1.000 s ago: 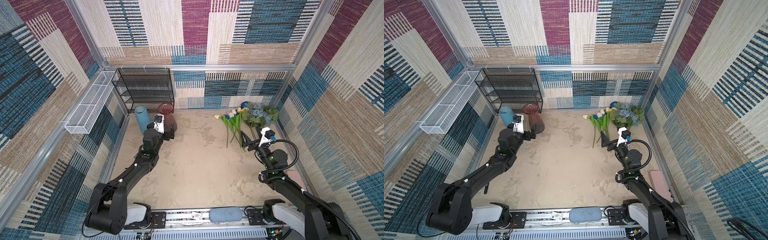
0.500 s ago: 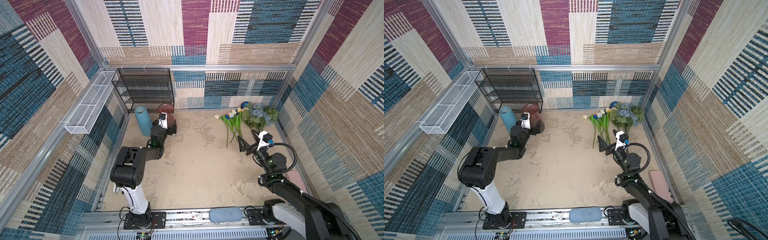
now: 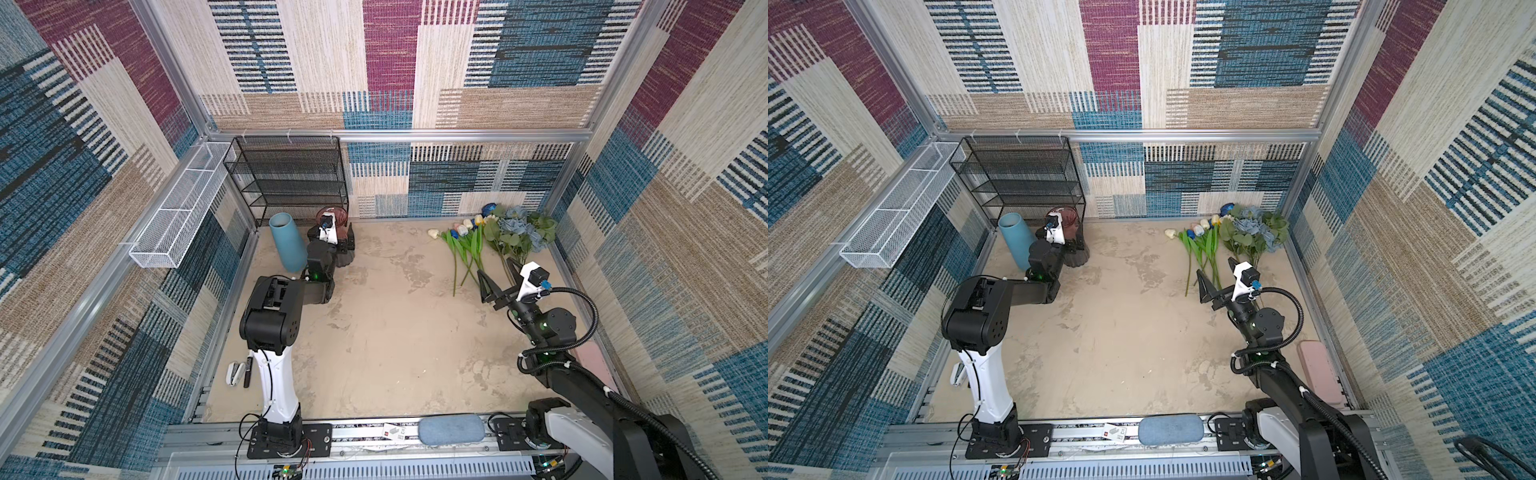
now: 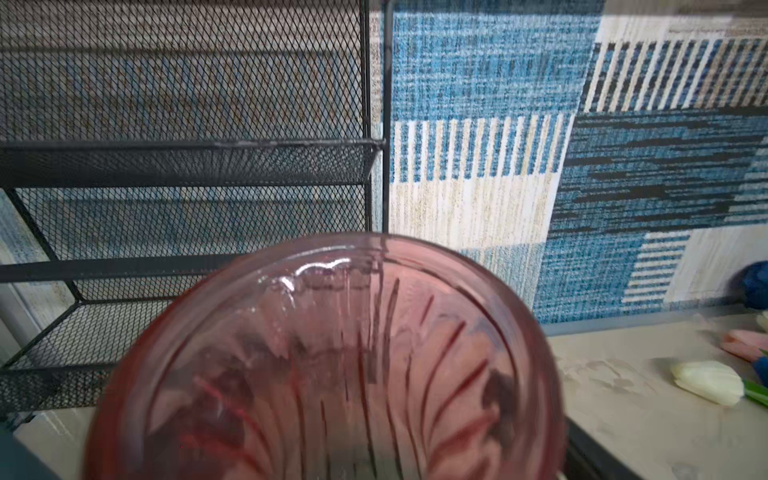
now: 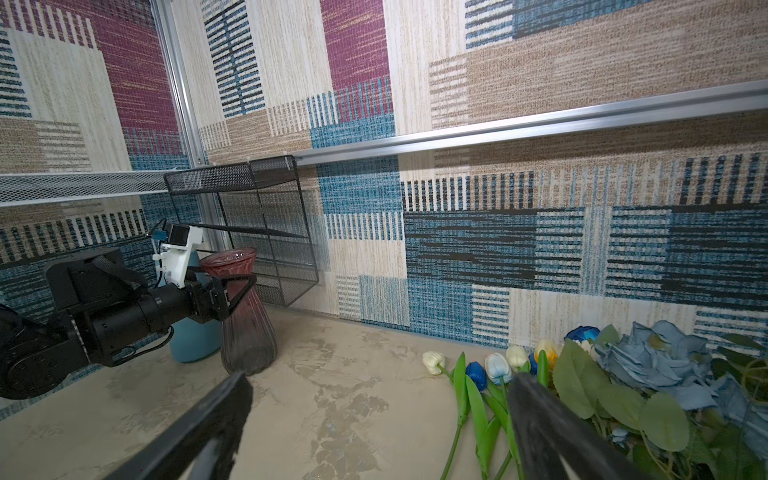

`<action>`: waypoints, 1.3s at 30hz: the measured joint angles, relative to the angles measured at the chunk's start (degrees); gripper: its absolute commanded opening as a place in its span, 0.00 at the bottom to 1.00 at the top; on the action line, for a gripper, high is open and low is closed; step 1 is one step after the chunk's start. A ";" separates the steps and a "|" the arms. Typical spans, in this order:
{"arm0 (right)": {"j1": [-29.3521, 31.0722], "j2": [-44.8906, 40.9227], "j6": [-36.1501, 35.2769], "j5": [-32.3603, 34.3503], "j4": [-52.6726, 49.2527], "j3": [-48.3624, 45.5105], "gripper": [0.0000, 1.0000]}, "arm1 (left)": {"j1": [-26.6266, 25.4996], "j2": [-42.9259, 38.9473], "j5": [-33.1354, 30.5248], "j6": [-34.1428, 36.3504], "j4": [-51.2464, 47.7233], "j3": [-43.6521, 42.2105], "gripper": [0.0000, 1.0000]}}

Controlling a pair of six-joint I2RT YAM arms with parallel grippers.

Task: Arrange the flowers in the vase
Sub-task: 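Grasp the pink glass vase neck with left gripper while right approaches tulips, then slide the pink vase toward the tulips with left gripper while right lowers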

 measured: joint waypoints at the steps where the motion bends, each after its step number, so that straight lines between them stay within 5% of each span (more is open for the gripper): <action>1: 0.00 -0.33 0.00 0.35 -0.04 -0.07 1.00 | 0.11 0.50 0.02 -0.02 0.33 0.61 0.99; 4: 0.00 -1.29 0.04 1.20 -0.31 -0.48 1.00 | 0.22 2.43 0.00 -0.09 0.70 2.34 0.97; 15: 0.00 -4.44 0.79 3.19 -2.38 -1.03 1.00 | 0.46 5.14 0.42 -1.49 2.56 3.63 0.56; 24: 0.00 -6.36 1.92 5.95 -4.98 -1.03 1.00 | 0.57 4.85 1.73 -1.29 5.01 1.81 0.33; 30: 0.00 -6.40 3.10 6.21 -5.46 -0.66 1.00 | 0.61 3.26 3.06 -1.25 5.25 -0.24 0.21; 39: 0.00 -3.19 3.21 5.75 -8.83 2.95 1.00 | -2.71 -8.92 14.08 -1.44 -6.62 -5.86 0.17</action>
